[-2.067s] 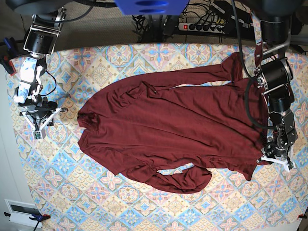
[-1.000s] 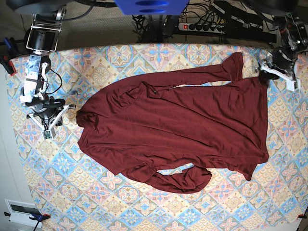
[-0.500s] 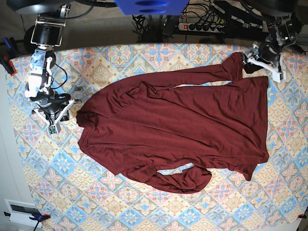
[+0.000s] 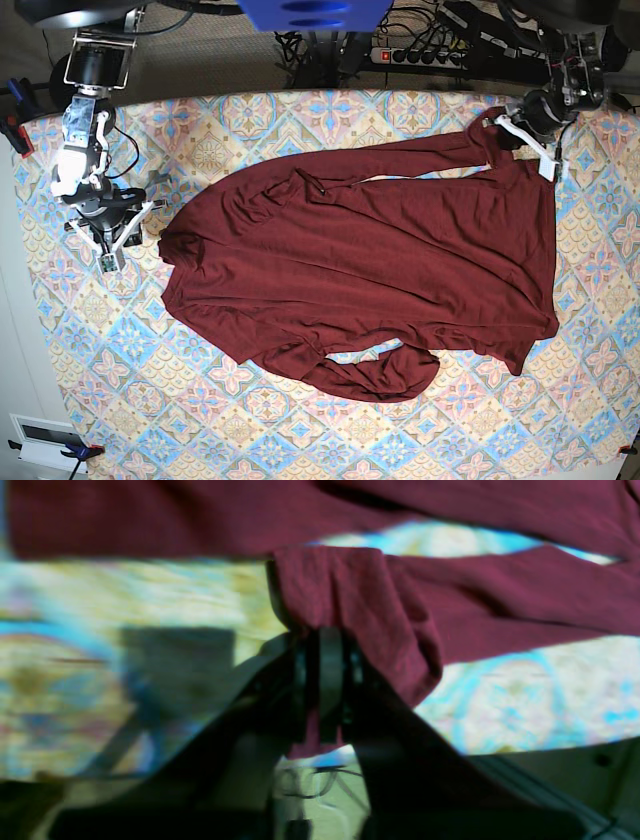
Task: Layout the t-shirt on the table in an organized manner, then fold the t-shirt properly
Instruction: 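Grasp the shirt edge with the left gripper and pull it outward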
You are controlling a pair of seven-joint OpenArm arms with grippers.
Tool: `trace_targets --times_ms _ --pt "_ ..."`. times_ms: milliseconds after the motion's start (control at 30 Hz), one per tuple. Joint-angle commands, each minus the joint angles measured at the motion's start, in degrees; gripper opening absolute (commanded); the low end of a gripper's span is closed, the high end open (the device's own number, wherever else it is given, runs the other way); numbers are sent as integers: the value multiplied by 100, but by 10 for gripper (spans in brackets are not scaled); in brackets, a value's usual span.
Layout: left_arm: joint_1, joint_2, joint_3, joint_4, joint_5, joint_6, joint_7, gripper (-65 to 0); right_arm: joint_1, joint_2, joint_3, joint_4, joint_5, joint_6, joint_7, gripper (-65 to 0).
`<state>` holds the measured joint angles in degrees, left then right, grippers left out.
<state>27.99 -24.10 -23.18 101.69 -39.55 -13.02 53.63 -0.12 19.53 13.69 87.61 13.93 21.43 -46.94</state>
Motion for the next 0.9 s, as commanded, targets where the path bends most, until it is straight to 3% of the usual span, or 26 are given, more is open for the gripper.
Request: trace_targets --times_ms 0,100,233,633,867 --pt "36 -162 -43 191 -76 -39 -75 -650 96 100 33 105 44 -11 100 -578" --pt "256 -461 -60 385 -85 -57 -207 -650 96 100 24 105 44 -11 100 -578" --pt "581 -803 -69 798 56 -57 -796 -650 96 100 15 105 44 -11 100 -578" --pt "1214 -927 -43 1185 2931 -65 -3837 -650 113 100 6 105 44 -11 92 -578" --pt "1197 -1155 -51 1185 3599 -65 -5305 -650 122 100 6 96 44 -11 65 -578"
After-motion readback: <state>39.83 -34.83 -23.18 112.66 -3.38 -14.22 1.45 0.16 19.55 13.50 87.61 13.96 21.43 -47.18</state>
